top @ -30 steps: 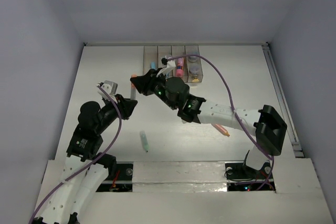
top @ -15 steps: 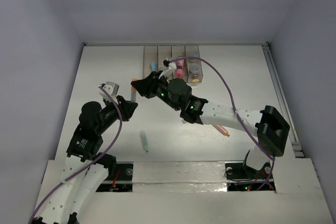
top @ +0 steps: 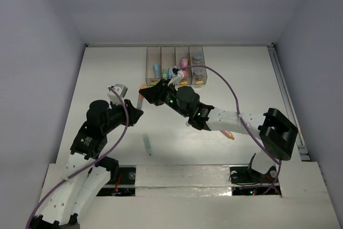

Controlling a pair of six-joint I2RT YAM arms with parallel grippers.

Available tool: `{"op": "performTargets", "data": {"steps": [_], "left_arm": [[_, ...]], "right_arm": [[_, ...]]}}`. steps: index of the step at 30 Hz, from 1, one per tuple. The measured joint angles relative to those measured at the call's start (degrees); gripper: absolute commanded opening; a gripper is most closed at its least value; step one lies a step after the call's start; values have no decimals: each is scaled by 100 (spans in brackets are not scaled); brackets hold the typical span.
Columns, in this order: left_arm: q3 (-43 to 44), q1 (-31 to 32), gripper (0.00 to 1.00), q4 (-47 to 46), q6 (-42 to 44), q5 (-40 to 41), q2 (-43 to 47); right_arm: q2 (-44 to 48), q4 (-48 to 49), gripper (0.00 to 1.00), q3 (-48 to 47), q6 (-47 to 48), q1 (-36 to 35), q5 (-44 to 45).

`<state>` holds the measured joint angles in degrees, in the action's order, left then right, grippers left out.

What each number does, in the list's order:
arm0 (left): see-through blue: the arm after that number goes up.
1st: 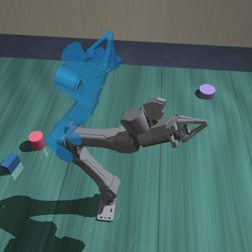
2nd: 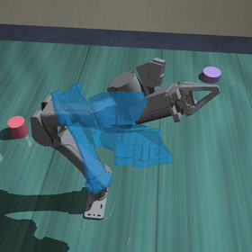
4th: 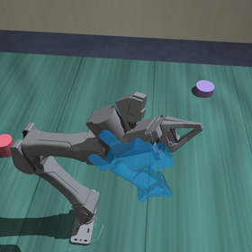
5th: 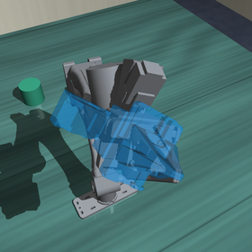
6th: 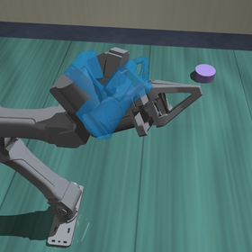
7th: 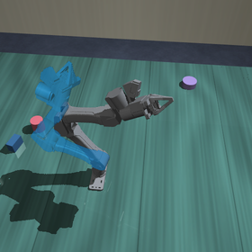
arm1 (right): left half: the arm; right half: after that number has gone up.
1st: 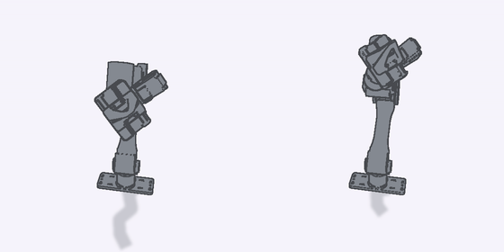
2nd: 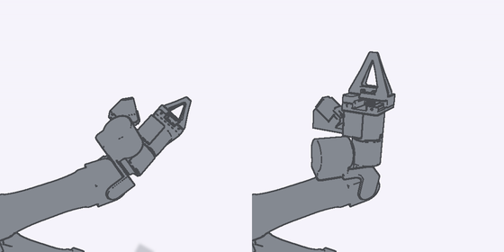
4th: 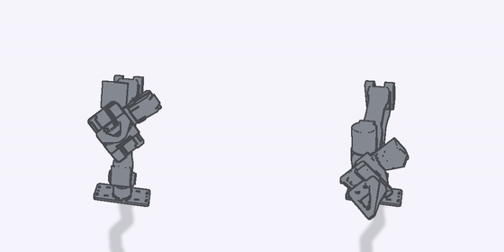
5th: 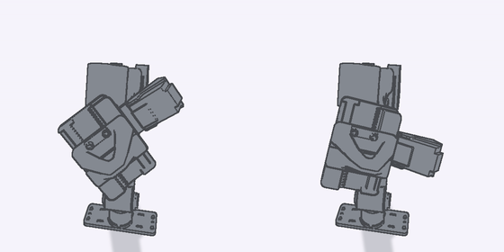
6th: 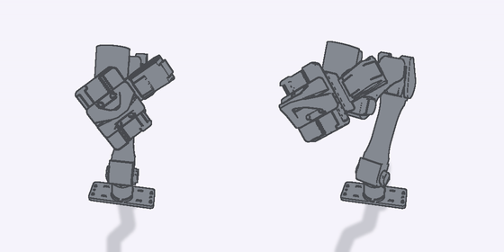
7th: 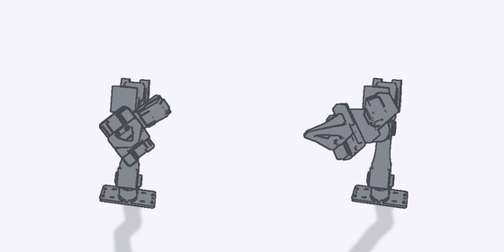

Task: Sort the stationery into containers
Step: Close the pen cap on the pen.

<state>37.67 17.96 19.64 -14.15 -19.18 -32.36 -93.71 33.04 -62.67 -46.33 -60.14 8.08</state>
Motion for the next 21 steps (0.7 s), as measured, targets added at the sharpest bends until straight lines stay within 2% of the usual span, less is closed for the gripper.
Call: {"op": "performTargets", "data": {"steps": [17, 19, 20, 21], "left_arm": [[160, 9, 0, 251, 11, -144, -280], [160, 7, 11, 155, 9, -173, -313], [160, 2, 25, 50, 2, -181, -330], [160, -2, 32, -81, -2, -184, -369]], "right_arm": [[4, 155, 0, 199, -138, 2, 114], [2, 109, 0, 142, -179, 81, 68], [-7, 59, 0, 87, -225, 157, -15], [-20, 17, 0, 11, -260, 254, -107]]}}
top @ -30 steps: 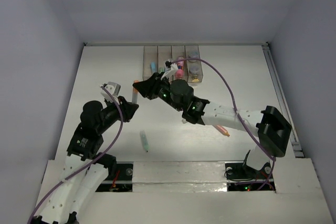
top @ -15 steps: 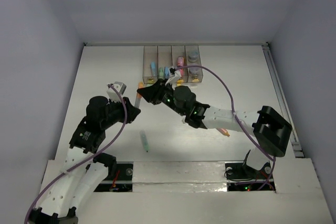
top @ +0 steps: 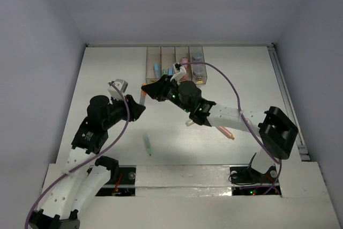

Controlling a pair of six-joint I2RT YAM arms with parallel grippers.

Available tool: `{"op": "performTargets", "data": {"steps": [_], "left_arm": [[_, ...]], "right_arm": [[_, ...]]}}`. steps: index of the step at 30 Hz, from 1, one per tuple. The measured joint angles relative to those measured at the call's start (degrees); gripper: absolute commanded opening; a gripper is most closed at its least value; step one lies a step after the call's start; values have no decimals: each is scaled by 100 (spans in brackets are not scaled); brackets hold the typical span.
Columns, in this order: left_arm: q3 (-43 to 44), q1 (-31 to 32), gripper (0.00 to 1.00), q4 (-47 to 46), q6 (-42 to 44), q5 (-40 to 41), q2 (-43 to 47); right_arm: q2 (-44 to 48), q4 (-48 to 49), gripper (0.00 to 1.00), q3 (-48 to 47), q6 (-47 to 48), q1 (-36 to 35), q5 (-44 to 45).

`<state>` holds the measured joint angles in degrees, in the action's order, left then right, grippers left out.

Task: Sort the stationery into containers
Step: Close the pen cap on the pen, then place the pen in the storage box.

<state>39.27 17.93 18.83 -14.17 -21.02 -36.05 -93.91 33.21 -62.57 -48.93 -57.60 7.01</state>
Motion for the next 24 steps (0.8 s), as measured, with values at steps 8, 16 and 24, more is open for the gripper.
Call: {"op": "performTargets", "data": {"steps": [8, 16, 24], "left_arm": [[37, -116, 68, -940, -24, 79, -164], [35, -116, 99, -984, 0, 345, 345], [35, -136, 99, -1005, 2, 780, 704]], "right_arm": [[-595, -739, 0, -1182, -22, 872, -380], [-1788, -1460, 0, -3005, 566, 1816, -466], [-3709, -3069, 0, -5672, 1917, 1969, -439]]}}
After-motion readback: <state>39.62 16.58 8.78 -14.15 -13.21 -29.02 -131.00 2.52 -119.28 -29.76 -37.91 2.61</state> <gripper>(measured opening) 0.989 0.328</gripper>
